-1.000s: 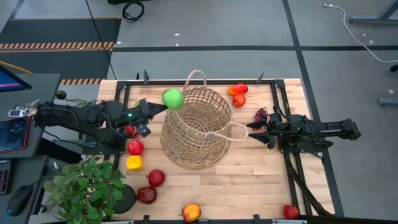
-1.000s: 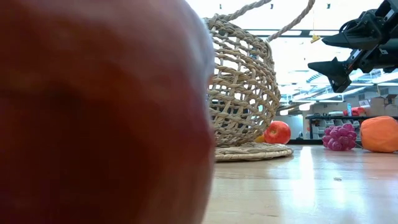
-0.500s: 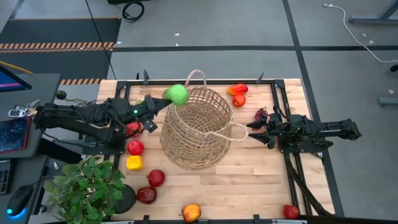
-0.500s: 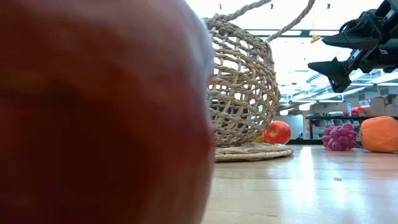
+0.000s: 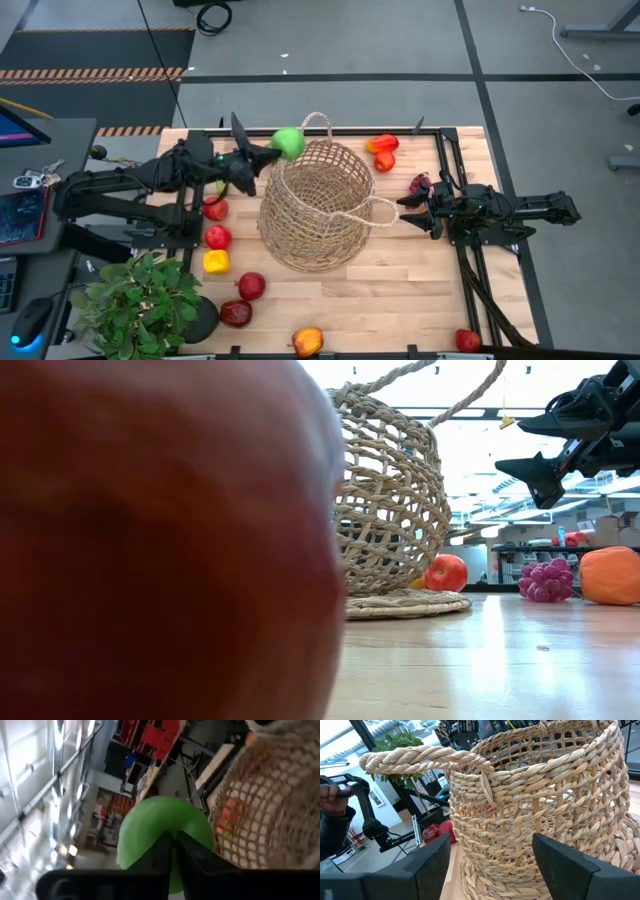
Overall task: Build produce basket
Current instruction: Put the green apple into the basket
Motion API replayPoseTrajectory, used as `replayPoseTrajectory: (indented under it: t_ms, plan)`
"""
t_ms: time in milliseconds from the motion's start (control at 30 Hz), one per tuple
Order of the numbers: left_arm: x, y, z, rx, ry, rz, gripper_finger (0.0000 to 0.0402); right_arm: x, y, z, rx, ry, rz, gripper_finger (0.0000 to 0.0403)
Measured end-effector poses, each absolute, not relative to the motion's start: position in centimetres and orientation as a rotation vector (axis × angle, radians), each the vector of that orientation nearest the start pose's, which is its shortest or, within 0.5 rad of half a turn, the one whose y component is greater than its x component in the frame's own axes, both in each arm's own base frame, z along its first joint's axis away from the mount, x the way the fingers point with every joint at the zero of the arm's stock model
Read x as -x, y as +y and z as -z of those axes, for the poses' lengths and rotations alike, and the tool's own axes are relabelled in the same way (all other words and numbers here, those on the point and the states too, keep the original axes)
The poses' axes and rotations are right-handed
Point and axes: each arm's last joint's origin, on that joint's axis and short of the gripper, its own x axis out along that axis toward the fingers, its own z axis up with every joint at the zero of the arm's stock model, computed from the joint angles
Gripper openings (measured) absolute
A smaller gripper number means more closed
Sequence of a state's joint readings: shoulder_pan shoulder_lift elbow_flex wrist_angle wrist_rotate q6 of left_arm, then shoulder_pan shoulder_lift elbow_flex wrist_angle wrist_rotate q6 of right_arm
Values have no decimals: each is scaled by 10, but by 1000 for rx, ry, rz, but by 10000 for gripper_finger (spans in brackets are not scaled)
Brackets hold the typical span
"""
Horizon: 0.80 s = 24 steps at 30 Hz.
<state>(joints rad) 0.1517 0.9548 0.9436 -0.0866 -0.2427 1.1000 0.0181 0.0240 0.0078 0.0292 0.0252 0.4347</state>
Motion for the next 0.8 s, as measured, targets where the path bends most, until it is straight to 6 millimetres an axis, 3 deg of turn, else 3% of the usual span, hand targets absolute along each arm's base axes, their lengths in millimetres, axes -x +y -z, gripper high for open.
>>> replayPoseTrajectory:
  t_ms: [267, 800]
  plan:
    - [-204, 49, -368, -749, 244, -378, 23, -99, 1, -167, -435, -14, 4, 284]
    - [-204, 49, -368, -117, 109, -426, 26, -99, 1, -167, -435, -14, 4, 284]
